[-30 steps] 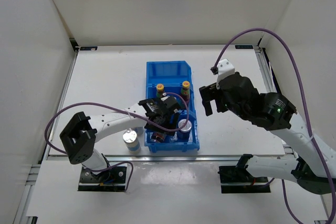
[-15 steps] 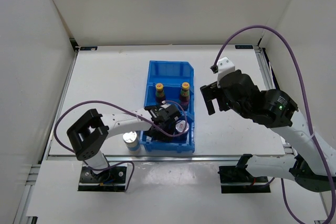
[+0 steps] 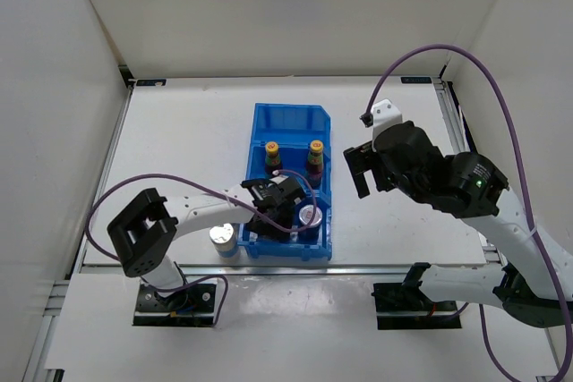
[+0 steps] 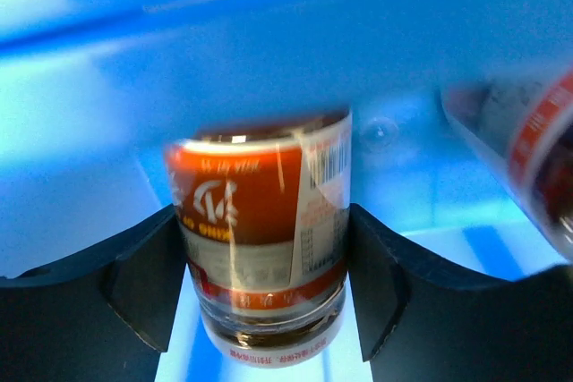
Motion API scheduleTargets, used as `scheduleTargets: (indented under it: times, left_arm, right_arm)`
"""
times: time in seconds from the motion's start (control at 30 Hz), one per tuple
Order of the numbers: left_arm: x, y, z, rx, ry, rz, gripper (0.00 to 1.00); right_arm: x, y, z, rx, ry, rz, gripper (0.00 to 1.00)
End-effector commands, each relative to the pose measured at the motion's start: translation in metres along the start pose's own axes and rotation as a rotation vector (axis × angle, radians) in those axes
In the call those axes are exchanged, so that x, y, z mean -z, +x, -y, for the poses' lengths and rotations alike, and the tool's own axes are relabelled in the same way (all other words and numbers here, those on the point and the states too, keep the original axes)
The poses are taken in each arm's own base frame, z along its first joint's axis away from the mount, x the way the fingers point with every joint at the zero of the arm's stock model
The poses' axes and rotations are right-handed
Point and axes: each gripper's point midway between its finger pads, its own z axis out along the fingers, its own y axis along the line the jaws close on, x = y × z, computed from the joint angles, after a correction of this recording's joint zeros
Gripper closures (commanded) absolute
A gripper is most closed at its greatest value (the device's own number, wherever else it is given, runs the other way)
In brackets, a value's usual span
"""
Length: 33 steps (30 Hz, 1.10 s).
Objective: Organize the condiment bottles
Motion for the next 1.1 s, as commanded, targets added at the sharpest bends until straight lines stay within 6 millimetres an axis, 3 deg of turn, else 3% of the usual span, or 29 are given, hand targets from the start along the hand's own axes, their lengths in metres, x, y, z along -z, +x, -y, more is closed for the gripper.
scheduleTargets:
  times: [0.0, 0.2, 0.43, 0.63, 0.83, 1.07]
  left_arm:
    - [0.044, -0.032, 0.014, 0.021, 0.103, 0.134, 0.89]
    - [0.093, -0.067, 0.026, 0.007, 0.176, 0.272, 0.89]
    - [0.14, -0.095, 0.034, -0.012, 0.235, 0.359, 0.89]
    - [0.194, -0.111, 0.038, 0.007, 0.343, 0.454, 0.89]
    - [0.233, -0.122, 0.042, 0.069, 0.433, 0.516, 0.89]
    - [0.285, -0.146, 0.047, 0.203, 0.548, 0.584, 0.89]
  right_arm:
    - [0.01, -0.009, 0.009, -0.037, 0.022, 0.046, 0.0]
    - [0.008, -0.007, 0.01, -0.042, 0.033, 0.041, 0.0]
    - [0.008, -0.006, 0.008, -0.046, 0.019, 0.045, 0.0]
    - [0.013, -0.006, -0.009, -0.095, -0.089, 0.062, 0.0]
    - [0.014, 0.0, -0.032, -0.16, -0.206, 0.056, 0.0]
    - [0.02, -0.01, -0.054, -0.226, -0.329, 0.09, 0.0]
